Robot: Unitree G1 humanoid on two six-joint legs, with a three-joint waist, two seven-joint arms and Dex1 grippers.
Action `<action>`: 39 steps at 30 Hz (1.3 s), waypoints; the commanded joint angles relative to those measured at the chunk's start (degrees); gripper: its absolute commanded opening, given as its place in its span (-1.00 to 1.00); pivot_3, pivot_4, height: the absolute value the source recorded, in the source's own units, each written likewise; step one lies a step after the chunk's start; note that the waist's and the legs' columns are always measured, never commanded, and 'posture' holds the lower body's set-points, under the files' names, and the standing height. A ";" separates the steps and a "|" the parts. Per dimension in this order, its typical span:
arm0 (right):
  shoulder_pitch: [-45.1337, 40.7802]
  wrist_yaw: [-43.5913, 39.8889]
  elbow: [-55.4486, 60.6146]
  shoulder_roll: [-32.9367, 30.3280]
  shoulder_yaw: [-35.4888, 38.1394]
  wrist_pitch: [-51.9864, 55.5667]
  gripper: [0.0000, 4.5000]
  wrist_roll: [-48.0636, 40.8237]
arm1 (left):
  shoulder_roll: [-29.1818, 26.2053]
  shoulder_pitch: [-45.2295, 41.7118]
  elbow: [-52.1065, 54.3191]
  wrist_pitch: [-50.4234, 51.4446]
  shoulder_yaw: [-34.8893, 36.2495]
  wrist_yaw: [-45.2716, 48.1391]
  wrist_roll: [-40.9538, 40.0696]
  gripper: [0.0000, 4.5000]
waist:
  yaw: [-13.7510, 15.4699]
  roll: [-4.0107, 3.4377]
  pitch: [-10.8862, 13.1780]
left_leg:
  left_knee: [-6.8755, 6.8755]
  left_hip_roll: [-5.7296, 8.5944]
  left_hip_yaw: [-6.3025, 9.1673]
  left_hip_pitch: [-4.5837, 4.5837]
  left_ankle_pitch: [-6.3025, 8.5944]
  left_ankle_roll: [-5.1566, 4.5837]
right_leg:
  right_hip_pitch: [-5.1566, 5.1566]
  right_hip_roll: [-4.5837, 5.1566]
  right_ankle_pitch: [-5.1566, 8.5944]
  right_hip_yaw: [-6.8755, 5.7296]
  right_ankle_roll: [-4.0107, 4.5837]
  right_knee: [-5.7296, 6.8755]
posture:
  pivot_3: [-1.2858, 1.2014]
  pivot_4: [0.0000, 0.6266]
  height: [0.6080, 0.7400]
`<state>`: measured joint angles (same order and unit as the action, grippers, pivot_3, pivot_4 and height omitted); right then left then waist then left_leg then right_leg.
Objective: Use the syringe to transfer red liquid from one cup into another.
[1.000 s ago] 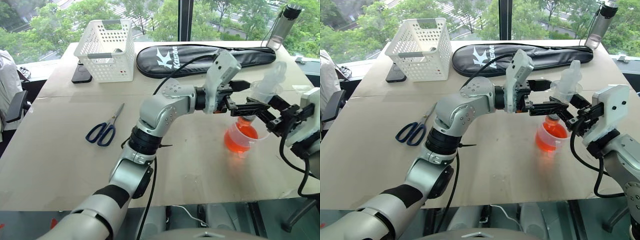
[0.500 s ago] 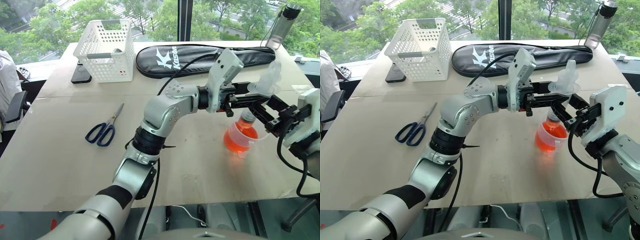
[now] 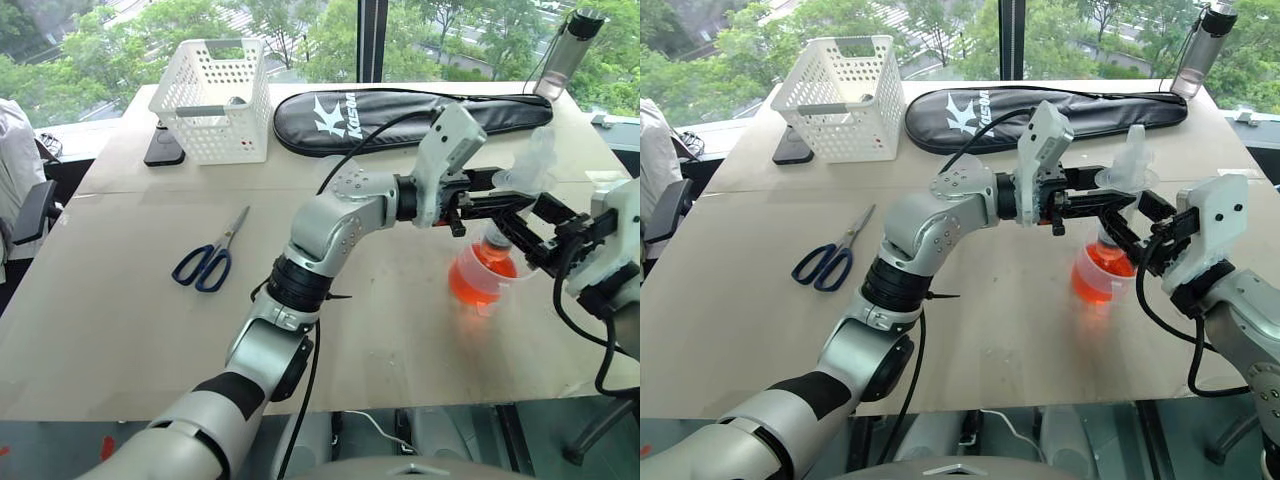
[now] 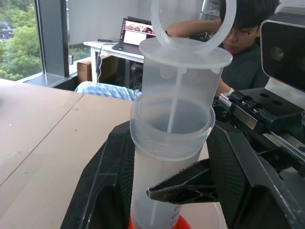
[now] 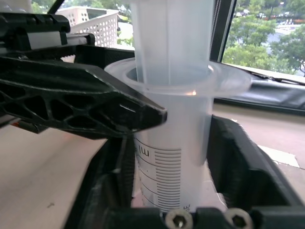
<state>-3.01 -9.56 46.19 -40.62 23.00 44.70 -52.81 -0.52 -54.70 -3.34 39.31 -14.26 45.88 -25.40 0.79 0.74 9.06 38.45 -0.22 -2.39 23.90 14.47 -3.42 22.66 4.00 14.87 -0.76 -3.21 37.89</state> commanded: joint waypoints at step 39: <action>-25.65 8.20 -9.81 -3.89 -8.43 -1.34 1.00 -5.87 | -12.94 -12.65 -15.39 7.48 37.41 -21.33 -17.80 -0.33 | -0.78 0.18 0.12 | -0.05 -0.03 -0.01 0.05 -0.16 0.27 | 0.08 -0.01 0.00 -0.02 0.00 -0.01 | 0.03 -0.52 0.75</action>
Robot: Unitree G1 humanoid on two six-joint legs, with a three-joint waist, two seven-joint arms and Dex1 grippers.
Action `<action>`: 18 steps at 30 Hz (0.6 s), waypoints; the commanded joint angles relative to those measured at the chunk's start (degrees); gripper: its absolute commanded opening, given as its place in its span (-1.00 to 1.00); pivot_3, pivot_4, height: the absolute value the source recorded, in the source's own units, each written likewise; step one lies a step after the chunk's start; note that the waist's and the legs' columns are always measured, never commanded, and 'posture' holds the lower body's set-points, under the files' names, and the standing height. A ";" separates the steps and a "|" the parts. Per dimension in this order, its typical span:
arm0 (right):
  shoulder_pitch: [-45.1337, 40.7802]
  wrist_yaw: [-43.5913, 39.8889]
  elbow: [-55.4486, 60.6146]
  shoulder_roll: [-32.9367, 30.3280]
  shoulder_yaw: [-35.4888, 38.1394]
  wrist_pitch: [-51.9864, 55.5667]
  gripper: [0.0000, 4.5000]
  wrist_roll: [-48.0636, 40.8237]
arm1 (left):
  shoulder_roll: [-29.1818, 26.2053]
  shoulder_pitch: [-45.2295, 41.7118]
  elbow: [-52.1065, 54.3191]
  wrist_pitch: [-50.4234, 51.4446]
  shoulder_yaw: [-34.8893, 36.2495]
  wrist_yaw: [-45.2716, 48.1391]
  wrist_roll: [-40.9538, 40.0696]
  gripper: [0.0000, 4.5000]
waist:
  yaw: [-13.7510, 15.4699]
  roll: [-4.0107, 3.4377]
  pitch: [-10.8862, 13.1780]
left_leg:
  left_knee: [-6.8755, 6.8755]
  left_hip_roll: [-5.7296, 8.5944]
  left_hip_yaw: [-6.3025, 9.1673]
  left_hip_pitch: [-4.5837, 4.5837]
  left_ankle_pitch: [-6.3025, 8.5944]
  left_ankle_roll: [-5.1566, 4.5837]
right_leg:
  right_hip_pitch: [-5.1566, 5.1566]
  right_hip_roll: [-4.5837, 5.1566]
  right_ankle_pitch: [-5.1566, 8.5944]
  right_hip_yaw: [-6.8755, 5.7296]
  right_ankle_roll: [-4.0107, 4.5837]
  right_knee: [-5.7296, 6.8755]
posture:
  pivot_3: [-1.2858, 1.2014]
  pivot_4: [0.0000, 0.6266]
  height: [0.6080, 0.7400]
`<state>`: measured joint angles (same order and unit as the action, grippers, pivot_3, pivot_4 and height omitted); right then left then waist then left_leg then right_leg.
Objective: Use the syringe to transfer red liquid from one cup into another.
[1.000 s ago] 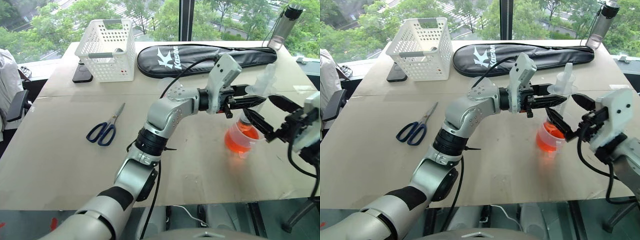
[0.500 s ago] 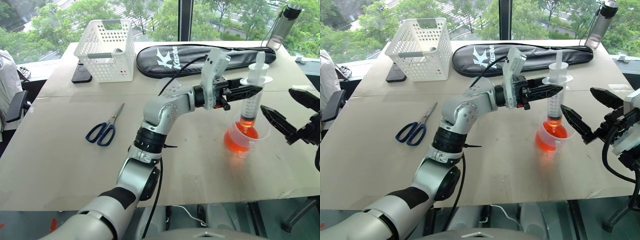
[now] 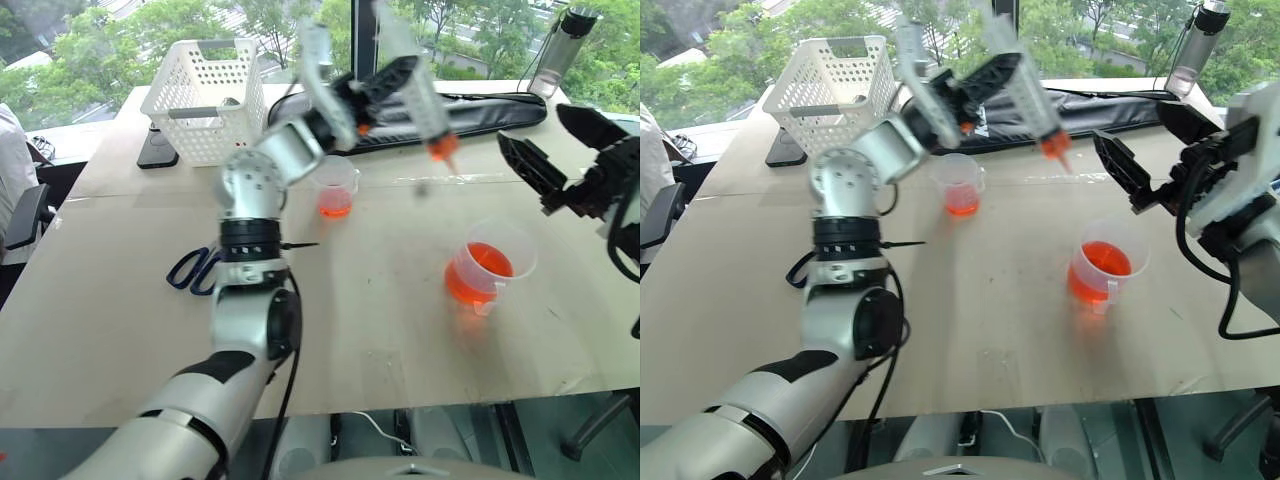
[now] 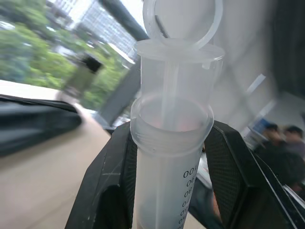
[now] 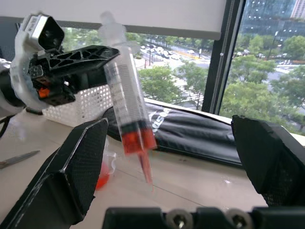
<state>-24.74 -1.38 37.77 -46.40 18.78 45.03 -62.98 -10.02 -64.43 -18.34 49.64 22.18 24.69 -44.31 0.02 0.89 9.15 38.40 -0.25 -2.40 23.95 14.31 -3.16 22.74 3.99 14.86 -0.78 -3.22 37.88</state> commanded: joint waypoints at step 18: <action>-26.34 -6.34 -25.06 23.71 -20.47 -7.34 1.00 28.80 | -12.77 1.53 -0.75 -13.31 -11.73 5.55 16.25 -0.33 | 0.09 0.17 0.10 | -0.01 0.05 -0.06 0.13 -0.01 0.02 | 0.23 0.09 -0.03 -0.04 -0.01 0.10 | 0.03 -0.52 0.75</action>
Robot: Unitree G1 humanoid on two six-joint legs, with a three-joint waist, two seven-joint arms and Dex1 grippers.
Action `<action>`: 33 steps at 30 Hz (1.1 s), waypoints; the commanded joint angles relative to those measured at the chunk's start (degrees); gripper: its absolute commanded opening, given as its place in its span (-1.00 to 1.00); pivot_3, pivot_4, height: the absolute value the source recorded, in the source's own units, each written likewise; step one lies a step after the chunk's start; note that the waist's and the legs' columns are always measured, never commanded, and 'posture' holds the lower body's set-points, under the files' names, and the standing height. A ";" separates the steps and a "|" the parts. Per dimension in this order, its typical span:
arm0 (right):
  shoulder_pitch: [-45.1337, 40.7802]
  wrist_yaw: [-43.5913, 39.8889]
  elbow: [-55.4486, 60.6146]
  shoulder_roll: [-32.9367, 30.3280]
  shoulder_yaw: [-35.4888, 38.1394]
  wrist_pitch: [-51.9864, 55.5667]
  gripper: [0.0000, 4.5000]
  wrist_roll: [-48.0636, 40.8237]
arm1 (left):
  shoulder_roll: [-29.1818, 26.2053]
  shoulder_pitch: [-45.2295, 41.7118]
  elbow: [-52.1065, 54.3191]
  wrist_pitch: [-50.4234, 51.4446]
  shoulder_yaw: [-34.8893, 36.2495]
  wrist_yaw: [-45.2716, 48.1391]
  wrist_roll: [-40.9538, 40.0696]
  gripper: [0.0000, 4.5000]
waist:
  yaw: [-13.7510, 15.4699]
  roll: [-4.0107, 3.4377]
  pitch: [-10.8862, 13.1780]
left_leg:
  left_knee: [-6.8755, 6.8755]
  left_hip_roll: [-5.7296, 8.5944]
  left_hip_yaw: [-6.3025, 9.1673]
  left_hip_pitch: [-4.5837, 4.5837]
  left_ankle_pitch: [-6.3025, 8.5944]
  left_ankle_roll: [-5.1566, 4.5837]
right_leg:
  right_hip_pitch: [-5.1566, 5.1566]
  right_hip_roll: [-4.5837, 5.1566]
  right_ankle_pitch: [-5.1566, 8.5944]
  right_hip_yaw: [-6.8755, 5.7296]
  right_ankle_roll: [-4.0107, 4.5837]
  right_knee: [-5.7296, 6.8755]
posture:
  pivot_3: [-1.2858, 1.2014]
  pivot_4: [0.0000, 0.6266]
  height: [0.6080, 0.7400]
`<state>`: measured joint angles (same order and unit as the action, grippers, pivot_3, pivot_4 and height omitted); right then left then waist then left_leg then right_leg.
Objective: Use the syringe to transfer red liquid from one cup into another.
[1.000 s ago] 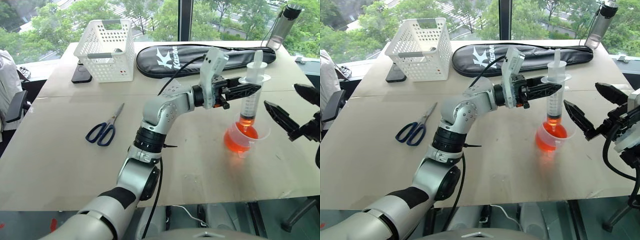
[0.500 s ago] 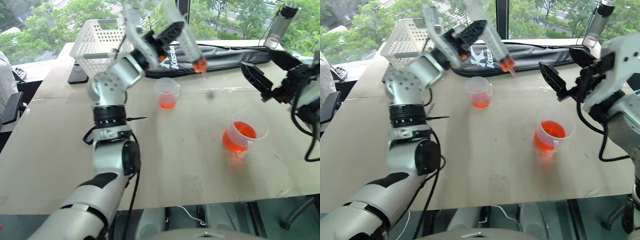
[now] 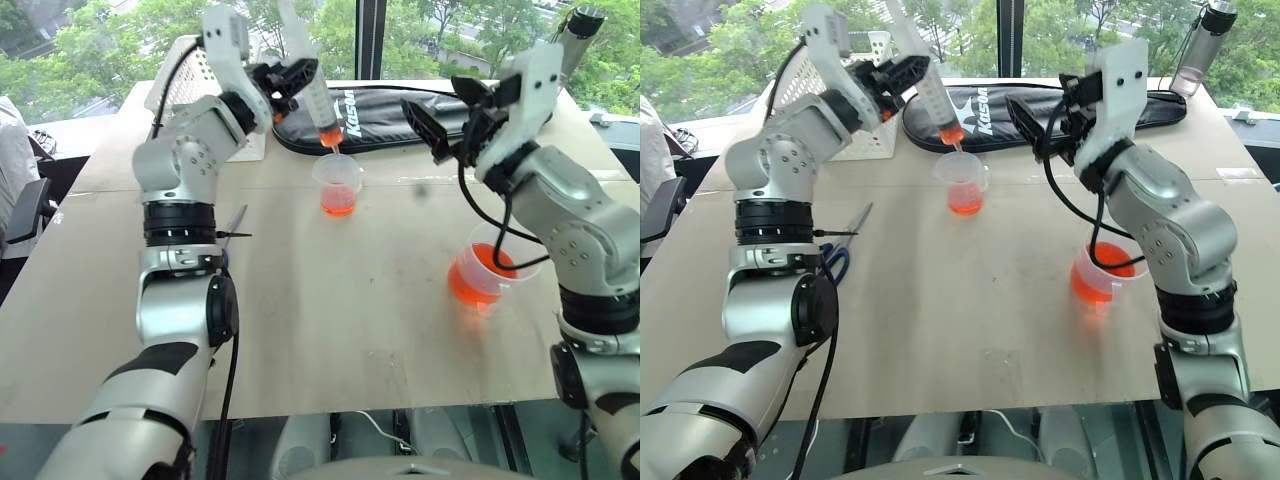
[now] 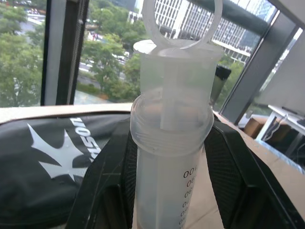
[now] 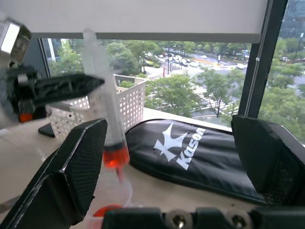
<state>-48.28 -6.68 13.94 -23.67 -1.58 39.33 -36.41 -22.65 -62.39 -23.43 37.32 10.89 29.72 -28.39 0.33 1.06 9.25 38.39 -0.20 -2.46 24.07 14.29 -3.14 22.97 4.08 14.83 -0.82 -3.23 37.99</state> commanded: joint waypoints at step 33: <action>-25.14 -17.77 -26.44 10.79 -4.04 4.87 -0.54 14.37 | -2.40 11.98 22.76 -5.39 -9.47 3.16 10.59 -0.33 | -1.28 -0.03 -0.01 | 0.03 0.00 -0.07 0.68 -0.03 0.05 | 0.72 0.02 -0.07 0.03 -0.07 0.15 | 0.03 -0.52 0.75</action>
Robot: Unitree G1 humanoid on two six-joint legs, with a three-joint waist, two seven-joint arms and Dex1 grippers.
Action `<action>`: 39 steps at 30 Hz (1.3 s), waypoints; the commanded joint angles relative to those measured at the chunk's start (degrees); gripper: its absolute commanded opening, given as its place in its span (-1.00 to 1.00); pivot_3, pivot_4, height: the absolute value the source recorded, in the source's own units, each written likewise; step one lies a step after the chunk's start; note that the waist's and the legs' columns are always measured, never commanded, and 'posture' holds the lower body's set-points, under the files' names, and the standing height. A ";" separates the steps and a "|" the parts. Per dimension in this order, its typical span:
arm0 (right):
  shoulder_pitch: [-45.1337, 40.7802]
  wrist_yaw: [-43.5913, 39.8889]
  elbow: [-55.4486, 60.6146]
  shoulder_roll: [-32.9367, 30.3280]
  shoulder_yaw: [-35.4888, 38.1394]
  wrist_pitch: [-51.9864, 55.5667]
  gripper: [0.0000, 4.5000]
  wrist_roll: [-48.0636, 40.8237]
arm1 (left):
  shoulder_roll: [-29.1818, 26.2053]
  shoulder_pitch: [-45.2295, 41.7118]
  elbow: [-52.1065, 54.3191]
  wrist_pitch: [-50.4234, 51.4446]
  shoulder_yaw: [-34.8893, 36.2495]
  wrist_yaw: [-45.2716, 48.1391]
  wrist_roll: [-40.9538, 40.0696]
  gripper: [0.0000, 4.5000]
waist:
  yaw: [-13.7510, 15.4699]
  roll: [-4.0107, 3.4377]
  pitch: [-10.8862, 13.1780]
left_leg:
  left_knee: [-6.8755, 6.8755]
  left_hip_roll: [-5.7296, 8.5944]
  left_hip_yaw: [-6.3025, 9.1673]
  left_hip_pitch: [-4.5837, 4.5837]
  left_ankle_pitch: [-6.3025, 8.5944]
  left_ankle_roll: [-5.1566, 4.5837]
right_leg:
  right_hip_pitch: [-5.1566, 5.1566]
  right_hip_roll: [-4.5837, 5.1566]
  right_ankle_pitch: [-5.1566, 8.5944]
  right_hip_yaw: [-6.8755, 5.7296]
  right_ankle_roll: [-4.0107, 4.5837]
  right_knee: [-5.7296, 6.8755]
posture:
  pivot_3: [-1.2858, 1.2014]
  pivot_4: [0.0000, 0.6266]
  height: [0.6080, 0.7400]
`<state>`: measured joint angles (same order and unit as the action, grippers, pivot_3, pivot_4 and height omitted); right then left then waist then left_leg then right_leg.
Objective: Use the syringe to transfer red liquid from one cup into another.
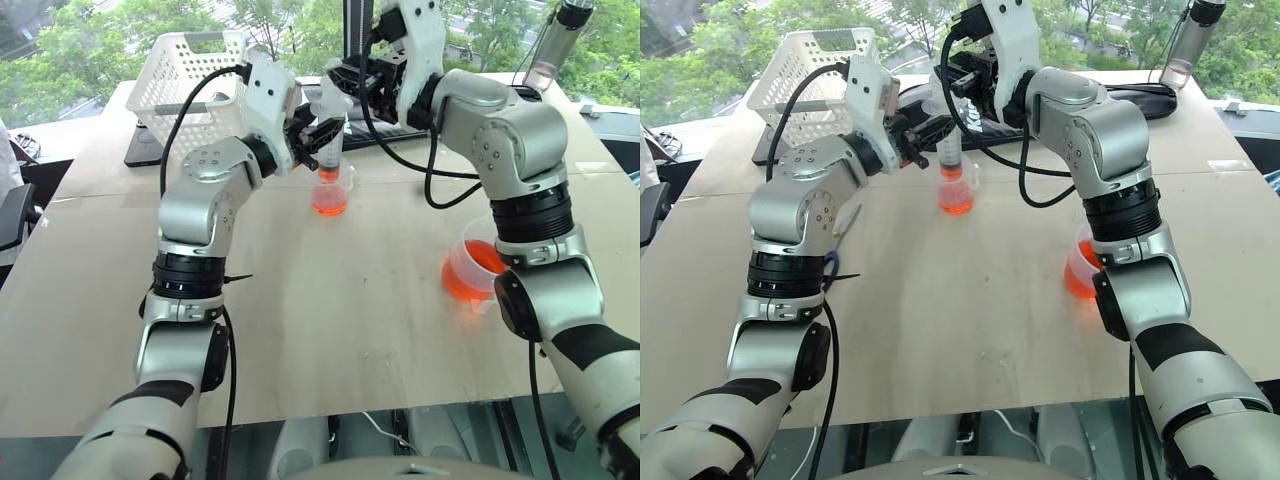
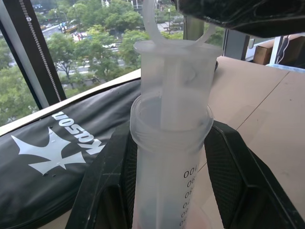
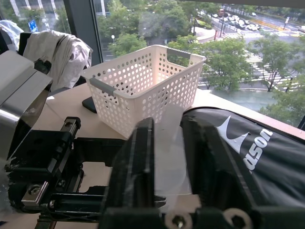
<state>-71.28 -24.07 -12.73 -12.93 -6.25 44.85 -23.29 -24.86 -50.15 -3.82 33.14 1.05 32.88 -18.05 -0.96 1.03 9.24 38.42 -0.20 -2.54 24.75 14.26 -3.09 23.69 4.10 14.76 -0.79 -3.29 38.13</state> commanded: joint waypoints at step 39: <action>-1.63 -6.03 -9.38 3.93 1.15 2.18 -0.95 3.71 | 1.78 -0.15 3.36 -0.43 3.02 -1.11 -1.01 -0.33 | -0.04 0.00 0.00 | -0.01 0.00 -0.01 0.01 0.00 0.01 | 0.01 0.00 0.00 -0.01 0.00 -0.01 | 0.03 -0.52 0.75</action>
<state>-73.59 -29.76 -21.35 -9.54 -4.15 46.18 -20.36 -23.22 -48.22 -4.26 34.39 2.13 31.40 -17.13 -1.00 1.03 9.24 38.41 -0.20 -2.54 24.76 14.26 -3.08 23.70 4.10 14.76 -0.79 -3.29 38.13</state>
